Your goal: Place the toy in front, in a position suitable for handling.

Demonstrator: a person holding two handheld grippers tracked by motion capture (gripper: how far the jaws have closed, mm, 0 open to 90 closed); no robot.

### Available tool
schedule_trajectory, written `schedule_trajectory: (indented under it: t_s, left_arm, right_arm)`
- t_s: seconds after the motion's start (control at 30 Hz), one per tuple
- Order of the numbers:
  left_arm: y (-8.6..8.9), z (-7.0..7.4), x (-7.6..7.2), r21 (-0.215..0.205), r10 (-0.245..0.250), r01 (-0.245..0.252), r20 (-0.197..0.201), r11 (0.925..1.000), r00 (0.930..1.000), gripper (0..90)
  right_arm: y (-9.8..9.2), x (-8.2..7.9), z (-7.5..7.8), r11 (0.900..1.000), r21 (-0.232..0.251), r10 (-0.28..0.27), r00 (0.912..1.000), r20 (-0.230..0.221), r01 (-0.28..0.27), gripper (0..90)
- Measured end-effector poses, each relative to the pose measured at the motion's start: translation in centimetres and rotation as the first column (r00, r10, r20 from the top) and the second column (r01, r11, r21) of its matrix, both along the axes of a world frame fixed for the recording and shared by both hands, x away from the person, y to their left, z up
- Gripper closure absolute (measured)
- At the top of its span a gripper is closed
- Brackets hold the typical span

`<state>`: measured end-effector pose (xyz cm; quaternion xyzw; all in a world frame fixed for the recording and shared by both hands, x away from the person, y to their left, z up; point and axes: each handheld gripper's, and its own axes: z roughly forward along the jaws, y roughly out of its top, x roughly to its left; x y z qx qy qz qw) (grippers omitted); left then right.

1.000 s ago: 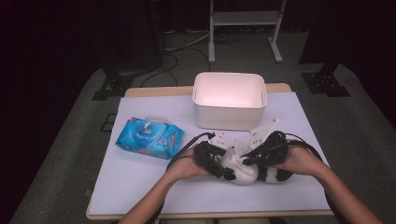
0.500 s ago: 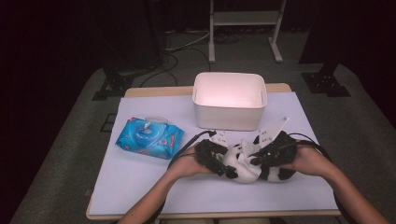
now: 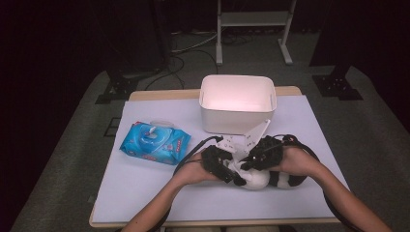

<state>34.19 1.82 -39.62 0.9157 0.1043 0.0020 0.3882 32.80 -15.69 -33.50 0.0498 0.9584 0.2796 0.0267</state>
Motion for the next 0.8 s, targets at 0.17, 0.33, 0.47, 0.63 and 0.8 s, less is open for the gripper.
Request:
schedule_trajectory:
  t_s: [0.17, 0.33, 0.47, 0.63, 0.8]
  left_arm:
    - [0.0, 0.0, 0.0, 0.004, -0.006, 0.006, -0.001, 1.0000, 1.0000, 27.4]
    - [0.0, 0.1, 0.0, 0.011, -0.014, 0.014, -0.004, 0.9998, 0.9999, 26.8]
    - [0.0, 0.1, 0.1, 0.011, -0.014, 0.015, -0.009, 0.9998, 0.9999, 26.7]
    - [0.0, 0.3, 0.3, 0.014, -0.019, 0.019, -0.017, 0.9997, 0.9997, 26.4]
    - [0.0, 0.4, 0.4, 0.009, -0.014, 0.014, -0.030, 0.9999, 0.9995, 25.5]
  right_arm:
    - [-0.9, 0.0, 0.5, 1.000, 0.013, -0.017, 0.9998, 0.005, 0.017, 82.7]
    - [-2.7, 0.0, 1.1, 0.998, 0.029, -0.049, 0.9988, 0.007, 0.049, 82.7]
    - [-4.6, 0.1, 1.4, 0.995, 0.041, -0.091, 0.9958, 0.006, 0.091, 82.6]
    - [-6.5, 0.4, 2.0, 0.988, 0.069, -0.137, 0.9905, 0.015, 0.136, 82.6]
    - [-6.8, 0.6, 1.8, 0.987, 0.067, -0.144, 0.9896, -0.006, 0.144, 82.7]
